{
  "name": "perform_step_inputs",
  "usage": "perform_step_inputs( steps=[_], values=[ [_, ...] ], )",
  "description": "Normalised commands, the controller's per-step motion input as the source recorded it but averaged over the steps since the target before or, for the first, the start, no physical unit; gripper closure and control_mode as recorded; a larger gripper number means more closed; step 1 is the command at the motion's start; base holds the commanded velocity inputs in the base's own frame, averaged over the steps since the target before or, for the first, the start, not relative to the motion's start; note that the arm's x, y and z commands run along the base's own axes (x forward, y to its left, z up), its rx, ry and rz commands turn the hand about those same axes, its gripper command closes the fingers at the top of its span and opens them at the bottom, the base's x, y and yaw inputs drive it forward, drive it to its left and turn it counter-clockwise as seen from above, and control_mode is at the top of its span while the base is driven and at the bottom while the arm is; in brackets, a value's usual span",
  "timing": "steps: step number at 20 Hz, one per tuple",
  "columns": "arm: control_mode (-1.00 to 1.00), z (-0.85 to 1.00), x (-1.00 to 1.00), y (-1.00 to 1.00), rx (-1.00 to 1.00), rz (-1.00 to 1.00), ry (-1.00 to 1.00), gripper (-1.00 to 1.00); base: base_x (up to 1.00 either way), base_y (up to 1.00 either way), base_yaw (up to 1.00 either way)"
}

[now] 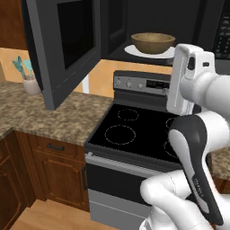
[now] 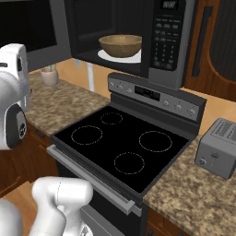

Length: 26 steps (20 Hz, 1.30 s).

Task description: Pick the carrot from the sink and place it in the bowl. Then pick the bowl and place it in the microwave. Then close the microwave door and press the start button.

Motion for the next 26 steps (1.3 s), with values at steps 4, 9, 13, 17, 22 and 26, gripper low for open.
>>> perform_step_inputs(
  steps=[4, 9, 13, 17, 22, 26],
  values=[
    [-1.0, -0.03, -0.71, 0.76, -0.06, -0.04, -0.11, -1.0, 0.0, 0.0, 0.0],
    [-1.0, -0.01, -0.47, 0.75, 0.0, -0.04, -0.08, -1.0, 0.0, 0.0, 0.0],
    [-1.0, 0.0, -0.45, 0.6, 0.04, -0.03, 0.0, -1.0, 0.0, 0.0, 0.0],
    [-1.0, -0.05, -0.23, 0.7, 0.03, 0.0, 0.0, -1.0, 0.0, 0.0, 0.0],
    [-1.0, -0.33, 0.0, 0.75, 0.02, 0.0, 0.0, -1.0, 0.0, 0.0, 0.0],
    [-1.0, -0.3, 0.0, 0.83, 0.0, 0.0, 0.0, -1.0, 0.0, 0.0, 0.0]
  ],
)
